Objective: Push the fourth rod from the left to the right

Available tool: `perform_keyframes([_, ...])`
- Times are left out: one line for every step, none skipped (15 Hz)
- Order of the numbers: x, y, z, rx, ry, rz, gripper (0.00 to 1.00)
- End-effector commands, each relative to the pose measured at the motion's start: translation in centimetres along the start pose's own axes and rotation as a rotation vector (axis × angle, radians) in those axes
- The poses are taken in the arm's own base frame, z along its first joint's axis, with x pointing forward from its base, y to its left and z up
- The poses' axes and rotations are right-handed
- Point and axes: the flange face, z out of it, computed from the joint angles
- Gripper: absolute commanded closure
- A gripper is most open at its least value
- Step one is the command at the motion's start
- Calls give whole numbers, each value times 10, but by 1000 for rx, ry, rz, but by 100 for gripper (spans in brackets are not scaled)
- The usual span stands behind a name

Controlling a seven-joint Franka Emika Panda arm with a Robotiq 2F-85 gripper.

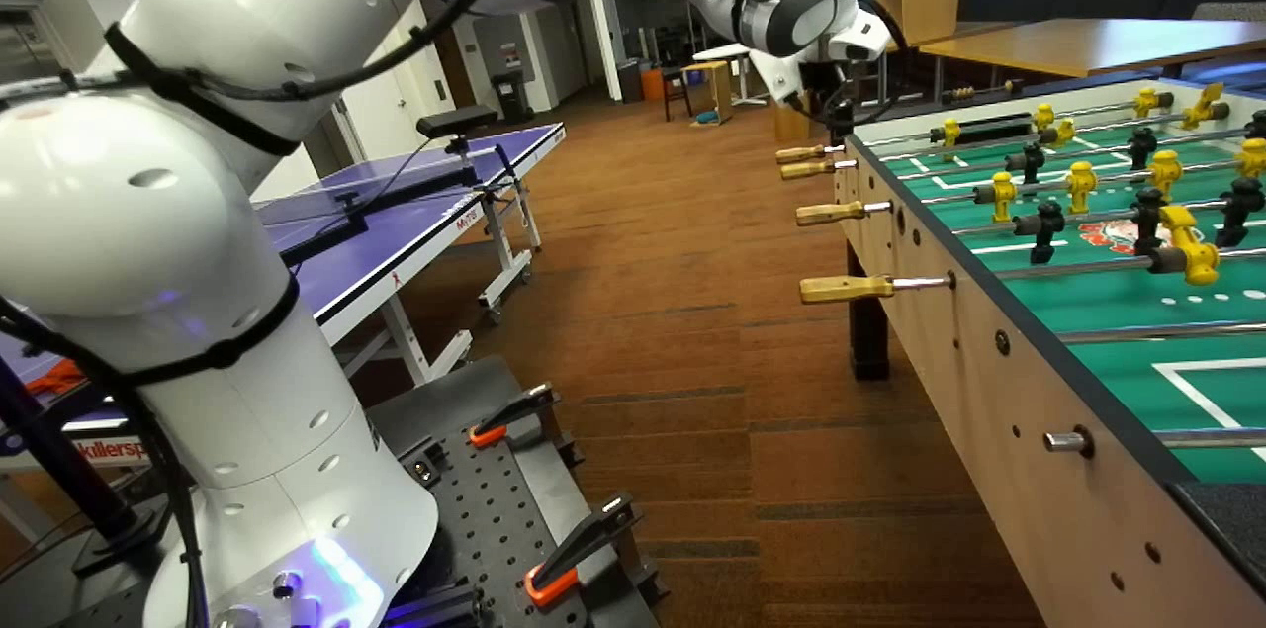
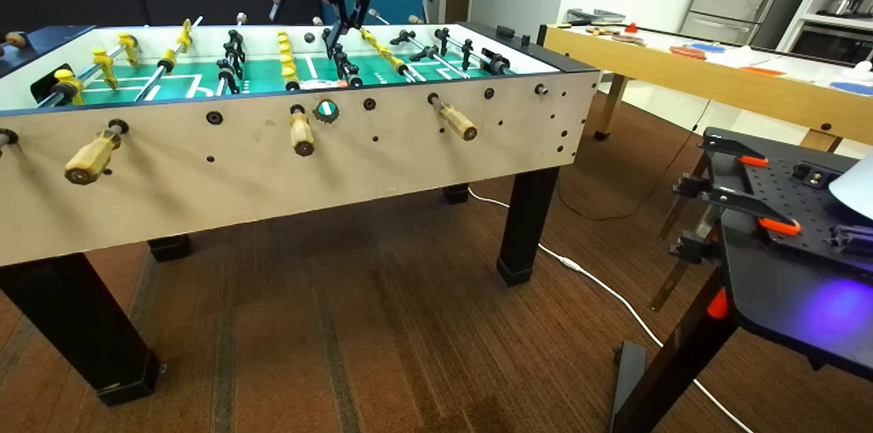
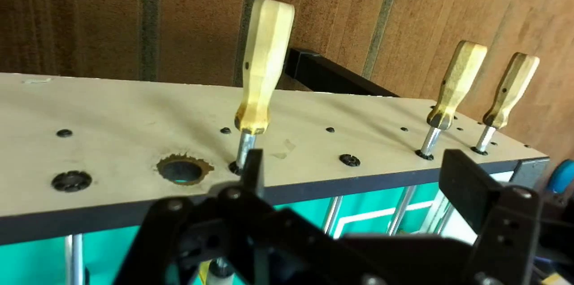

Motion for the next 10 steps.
perform_keyframes([-20, 3, -57, -98, -39, -7, 0])
perform_keyframes([-24, 4, -70, -122, -49, -9, 0])
perform_keyframes([-29, 4, -84, -144, -54, -13, 0])
perform_keyframes([-33, 7, -98, -174, -55, -10, 0])
perform_keyframes([-39, 8, -113, -199, -53, -9, 0])
perform_keyframes([-44, 11, -128, -228, -48, -3, 0])
perform_keyframes([-51, 12, -142, -256, -42, 0, 0])
perform_keyframes([-59, 15, -157, -283, -36, 3, 0])
perform_keyframes([-68, 16, -172, -309, -27, 2, 0])
perform_keyframes([-78, 17, -187, -330, -19, -3, 0])
